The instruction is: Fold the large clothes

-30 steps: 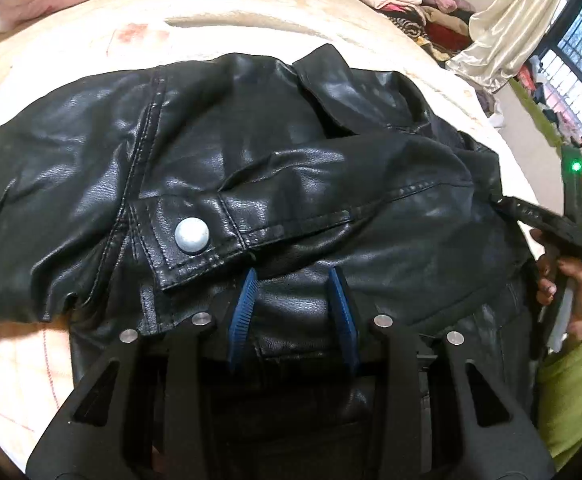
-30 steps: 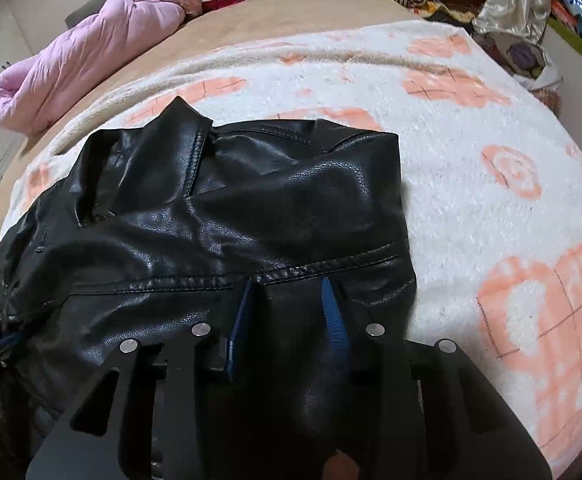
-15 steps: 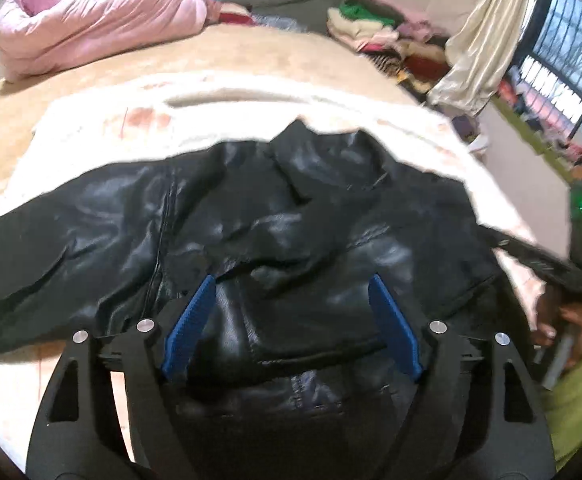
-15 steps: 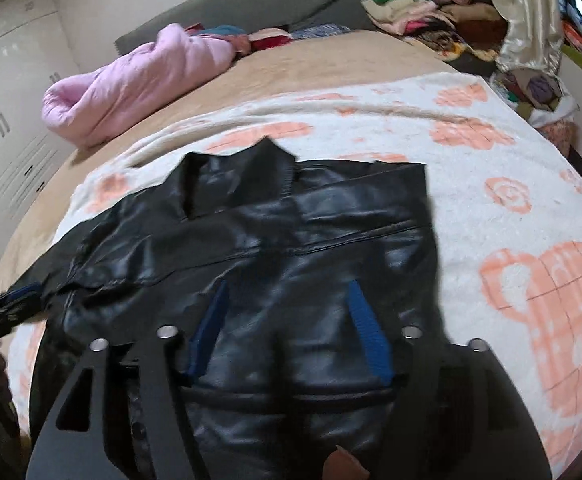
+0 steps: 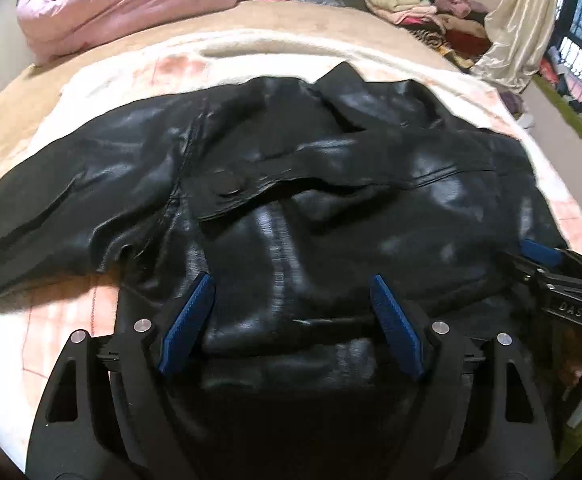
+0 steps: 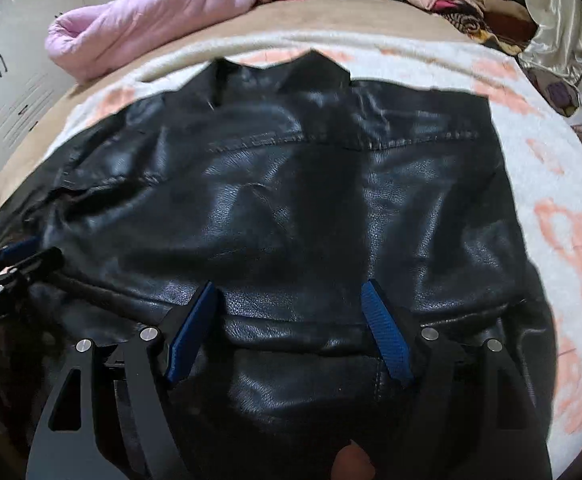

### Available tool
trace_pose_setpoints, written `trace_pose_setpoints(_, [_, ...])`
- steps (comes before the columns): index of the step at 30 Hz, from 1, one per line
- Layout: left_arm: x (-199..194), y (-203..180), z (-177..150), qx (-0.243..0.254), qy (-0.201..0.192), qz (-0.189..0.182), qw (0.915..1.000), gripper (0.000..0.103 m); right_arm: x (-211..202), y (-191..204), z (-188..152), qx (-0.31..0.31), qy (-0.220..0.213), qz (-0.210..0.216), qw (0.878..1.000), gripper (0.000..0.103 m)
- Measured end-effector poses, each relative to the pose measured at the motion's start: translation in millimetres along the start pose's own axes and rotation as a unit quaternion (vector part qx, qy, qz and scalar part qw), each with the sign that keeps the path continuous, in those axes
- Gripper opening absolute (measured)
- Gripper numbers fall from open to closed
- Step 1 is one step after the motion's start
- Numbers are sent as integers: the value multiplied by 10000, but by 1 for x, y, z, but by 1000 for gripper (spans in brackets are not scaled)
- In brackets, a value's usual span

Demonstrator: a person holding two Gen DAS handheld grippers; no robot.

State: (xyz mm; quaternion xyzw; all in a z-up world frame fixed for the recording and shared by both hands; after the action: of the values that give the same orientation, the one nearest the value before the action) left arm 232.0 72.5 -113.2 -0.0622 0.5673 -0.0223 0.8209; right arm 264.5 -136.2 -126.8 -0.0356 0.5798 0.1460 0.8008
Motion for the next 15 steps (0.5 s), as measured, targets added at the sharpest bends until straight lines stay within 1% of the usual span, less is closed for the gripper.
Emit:
trace_pose_setpoints(1, [4, 5, 0, -138, 75, -182, 9997, 73, 1, 1, 0, -14, -8, -60, 10000, 74])
trace_pose_setpoints(2, [4, 8, 0, -230, 56, -311, 9992, 73, 1, 3, 0, -18, -27, -95, 9999, 74])
trace_pose_setpoints(7, [-8, 7, 0, -148, -19, -306, 9994, 73, -10, 0, 1, 49, -174, 54, 9998, 75])
trace_pose_setpoints(9, [-15, 3, -1, -57, -86, -269, 9996, 78, -19, 4, 0, -27, -314, 64, 9995, 81])
trace_pose_setpoints(10, [-18, 1, -1, -32, -116, -270, 9996, 79, -23, 7, 0, -50, -380, 105, 9992, 83])
trace_pose_setpoints(12, [-24, -1, 1, -16, -176, -322, 9993, 80, -31, 12, 0, -98, -480, 164, 9987, 90])
trace_pose_setpoints(14, [-31, 0, 1, -25, -248, -355, 9991, 81, -36, 17, -1, -178, -565, 154, 9981, 94])
trace_pose_setpoints(15, [-34, 0, 2, -28, -286, -341, 9990, 84, -41, 23, -1, -255, -626, 172, 9976, 95])
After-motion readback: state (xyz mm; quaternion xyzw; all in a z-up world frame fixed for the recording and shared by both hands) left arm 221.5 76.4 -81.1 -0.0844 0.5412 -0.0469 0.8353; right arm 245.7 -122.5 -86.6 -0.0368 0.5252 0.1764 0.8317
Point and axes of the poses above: each gripper's, at about its wrist camera, not at the fingertips, and x roughly the way its jaws point, y to its left, z to its top, the point moved 7 cm from there along x, roughly the way its jaws point, and after that the axes turned 14 degrees about y, right-handed, at the moved point
